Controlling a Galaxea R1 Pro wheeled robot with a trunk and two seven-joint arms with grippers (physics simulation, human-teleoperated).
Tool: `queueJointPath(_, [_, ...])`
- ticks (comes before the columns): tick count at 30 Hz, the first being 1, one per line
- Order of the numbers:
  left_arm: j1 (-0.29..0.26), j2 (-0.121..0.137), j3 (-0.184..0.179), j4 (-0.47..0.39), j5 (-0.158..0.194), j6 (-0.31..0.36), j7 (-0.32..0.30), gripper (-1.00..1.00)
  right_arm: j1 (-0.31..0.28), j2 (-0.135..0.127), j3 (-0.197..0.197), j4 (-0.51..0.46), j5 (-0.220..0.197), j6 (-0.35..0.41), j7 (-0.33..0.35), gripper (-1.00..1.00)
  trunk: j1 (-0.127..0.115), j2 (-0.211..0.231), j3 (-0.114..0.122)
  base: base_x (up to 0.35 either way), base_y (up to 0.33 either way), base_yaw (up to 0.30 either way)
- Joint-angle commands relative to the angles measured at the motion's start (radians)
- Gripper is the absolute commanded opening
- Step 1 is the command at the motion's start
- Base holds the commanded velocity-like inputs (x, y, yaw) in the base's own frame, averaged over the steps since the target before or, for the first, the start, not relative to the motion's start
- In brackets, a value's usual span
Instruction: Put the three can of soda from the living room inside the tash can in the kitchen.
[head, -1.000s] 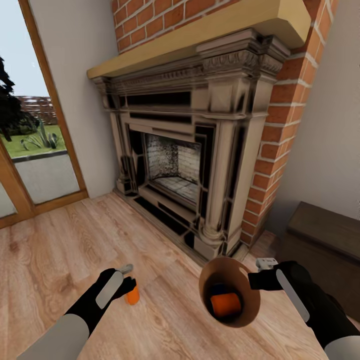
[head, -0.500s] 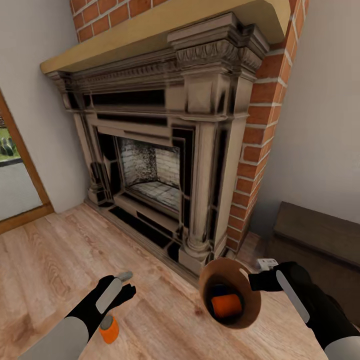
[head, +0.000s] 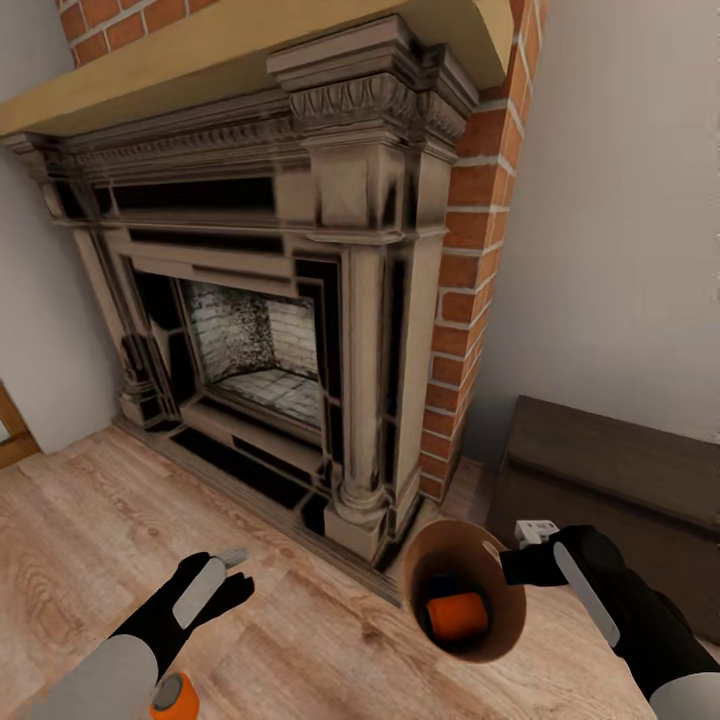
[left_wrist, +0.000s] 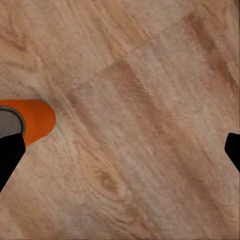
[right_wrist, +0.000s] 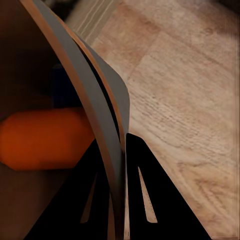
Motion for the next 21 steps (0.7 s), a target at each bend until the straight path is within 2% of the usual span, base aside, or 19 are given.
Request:
queueJointPath(1, [0.001,0.024,0.002,0.000,0.004,0.005,0.000,1.00,0.000,0.000,0.000,0.000,-0.040,0.001,0.004,-1.00,0.000,0.000,0.000,0.002,0.000,-0.071])
queueJointPath(3, [0.004,0.050,0.002,0.000,0.006,0.006,-0.001,1.00,0.003,0.000,-0.001,0.000,-0.040,0.001,0.004,-1.00,0.000,0.000,0.000,0.001,0.000,-0.046])
queueJointPath(5, [0.006,0.063,0.003,0.000,0.006,0.006,0.000,1.00,0.006,0.000,-0.001,0.000,-0.040,0.001,0.004,-1.00,0.000,0.000,0.000,0.001,0.000,-0.024])
queueJointPath(8, [0.007,0.079,0.004,0.000,0.006,0.013,-0.001,1.00,0.008,0.000,0.001,-0.002,-0.040,0.001,0.004,-1.00,0.001,-0.001,-0.011,0.000,0.000,-0.006])
queueJointPath(13, [0.010,0.121,0.002,0.014,0.006,0.013,-0.007,1.00,0.008,0.000,0.002,-0.004,-0.041,0.001,0.004,-1.00,0.003,-0.002,-0.031,0.000,0.000,-0.001])
queueJointPath(18, [0.013,0.134,0.004,0.076,0.006,0.009,-0.013,1.00,0.015,0.000,0.003,-0.008,-0.041,0.001,0.005,-1.00,0.006,-0.003,-0.050,0.000,0.000,0.000])
queueJointPath(21, [0.013,0.143,0.003,0.094,0.003,0.005,-0.041,1.00,0.023,0.000,0.004,-0.026,-0.041,0.001,0.005,-1.00,0.007,-0.004,-0.062,0.000,0.000,0.000])
